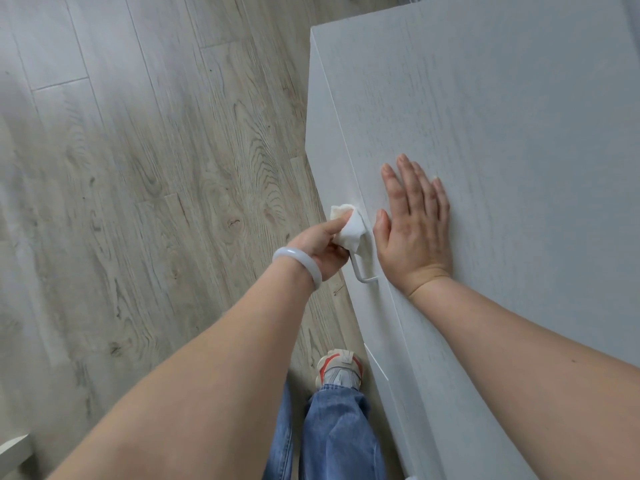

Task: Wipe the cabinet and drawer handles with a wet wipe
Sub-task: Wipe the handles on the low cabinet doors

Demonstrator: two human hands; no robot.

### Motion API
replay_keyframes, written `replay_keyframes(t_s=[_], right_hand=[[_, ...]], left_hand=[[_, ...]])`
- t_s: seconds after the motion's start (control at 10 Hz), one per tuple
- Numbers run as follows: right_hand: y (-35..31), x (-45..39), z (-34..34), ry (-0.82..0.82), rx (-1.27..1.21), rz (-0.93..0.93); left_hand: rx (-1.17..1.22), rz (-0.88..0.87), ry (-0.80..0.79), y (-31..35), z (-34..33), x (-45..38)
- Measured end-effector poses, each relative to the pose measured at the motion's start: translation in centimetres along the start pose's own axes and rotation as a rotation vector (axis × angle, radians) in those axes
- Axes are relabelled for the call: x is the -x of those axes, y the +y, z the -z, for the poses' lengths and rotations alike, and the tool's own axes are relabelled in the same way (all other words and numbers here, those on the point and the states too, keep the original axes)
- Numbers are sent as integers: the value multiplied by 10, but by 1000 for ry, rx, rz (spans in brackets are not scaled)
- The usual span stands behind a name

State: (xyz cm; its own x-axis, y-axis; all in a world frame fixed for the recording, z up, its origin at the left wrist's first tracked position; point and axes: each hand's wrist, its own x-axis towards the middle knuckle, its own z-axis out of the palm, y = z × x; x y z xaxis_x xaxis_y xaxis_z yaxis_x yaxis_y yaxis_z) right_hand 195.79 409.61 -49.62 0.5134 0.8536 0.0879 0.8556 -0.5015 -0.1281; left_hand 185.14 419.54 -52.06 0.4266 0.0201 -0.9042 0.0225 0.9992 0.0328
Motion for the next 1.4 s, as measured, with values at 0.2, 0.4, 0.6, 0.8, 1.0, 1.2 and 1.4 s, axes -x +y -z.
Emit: replay_keyframes(t_s=[0.2, 0.4, 0.6, 0.8, 1.0, 1.2, 1.4], right_hand=[[-1, 0, -1, 6, 3, 1], [-1, 0, -1, 3, 3, -4], [-2, -1, -1, 3, -2, -5], [-1, 0, 0, -1, 4, -3], [-1, 0, -1, 14, 0, 2], [-1, 1, -1, 11, -10, 3], [-1, 0, 0, 18, -10, 2]], left_hand=[[-19, -136, -38, -45, 16, 1], [33, -196, -34, -98, 25, 13], [-388, -282, 99, -79, 22, 13], [-484, -323, 95, -80, 25, 11], [-659, -281, 82, -51, 28, 6], [-795, -373, 93, 5, 18, 12], [-675, -437, 176, -26, 18, 11]])
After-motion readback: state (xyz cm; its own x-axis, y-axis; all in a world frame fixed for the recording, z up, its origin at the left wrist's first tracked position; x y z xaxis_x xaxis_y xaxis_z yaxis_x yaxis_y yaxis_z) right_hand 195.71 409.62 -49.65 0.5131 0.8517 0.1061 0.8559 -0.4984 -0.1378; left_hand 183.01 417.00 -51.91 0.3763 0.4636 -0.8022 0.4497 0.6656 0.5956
